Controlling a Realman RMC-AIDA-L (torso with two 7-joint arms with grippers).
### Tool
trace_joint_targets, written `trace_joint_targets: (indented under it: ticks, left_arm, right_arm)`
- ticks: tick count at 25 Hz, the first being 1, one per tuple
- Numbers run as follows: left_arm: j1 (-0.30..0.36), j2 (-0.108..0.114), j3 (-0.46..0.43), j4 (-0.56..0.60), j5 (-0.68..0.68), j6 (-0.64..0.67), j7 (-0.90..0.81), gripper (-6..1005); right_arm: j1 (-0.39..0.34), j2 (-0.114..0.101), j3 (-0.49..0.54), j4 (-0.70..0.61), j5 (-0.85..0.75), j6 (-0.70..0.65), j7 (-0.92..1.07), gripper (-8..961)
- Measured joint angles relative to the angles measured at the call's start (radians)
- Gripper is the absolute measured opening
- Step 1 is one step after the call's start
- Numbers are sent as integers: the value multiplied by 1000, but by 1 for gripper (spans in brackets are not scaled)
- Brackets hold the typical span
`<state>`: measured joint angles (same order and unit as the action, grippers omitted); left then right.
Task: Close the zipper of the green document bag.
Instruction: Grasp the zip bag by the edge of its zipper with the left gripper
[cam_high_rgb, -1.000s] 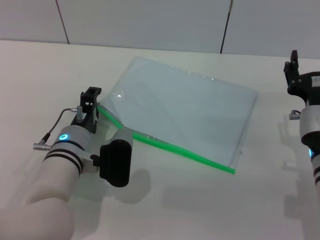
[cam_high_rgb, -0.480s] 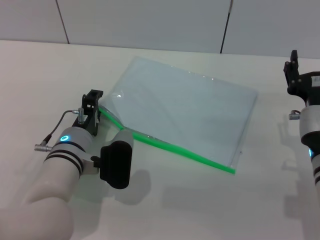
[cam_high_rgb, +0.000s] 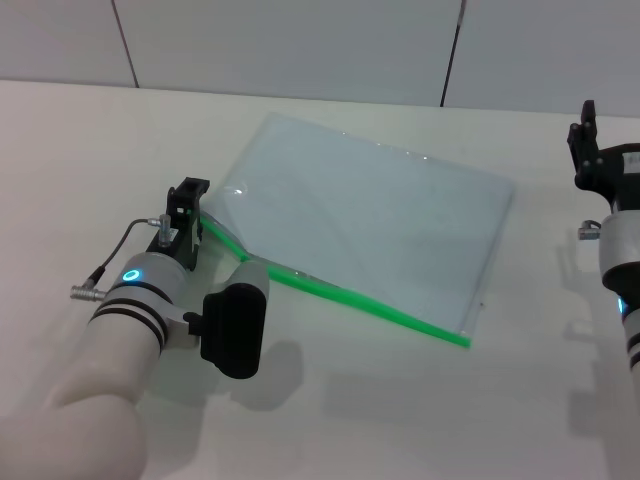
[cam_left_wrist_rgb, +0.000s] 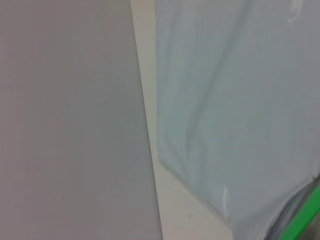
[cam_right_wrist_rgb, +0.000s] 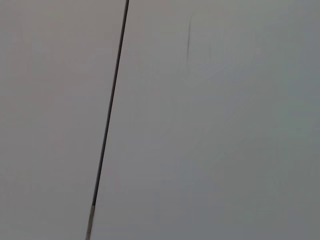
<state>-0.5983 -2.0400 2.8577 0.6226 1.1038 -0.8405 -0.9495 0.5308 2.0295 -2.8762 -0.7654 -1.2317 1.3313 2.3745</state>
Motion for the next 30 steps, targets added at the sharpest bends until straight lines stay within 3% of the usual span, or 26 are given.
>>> trace_joint_targets:
  ticks: [30]
  left_arm:
    - [-1,-3,0,9,27,15,55,400]
  right_arm:
    - [0,0,0,0,0,-1,0,731]
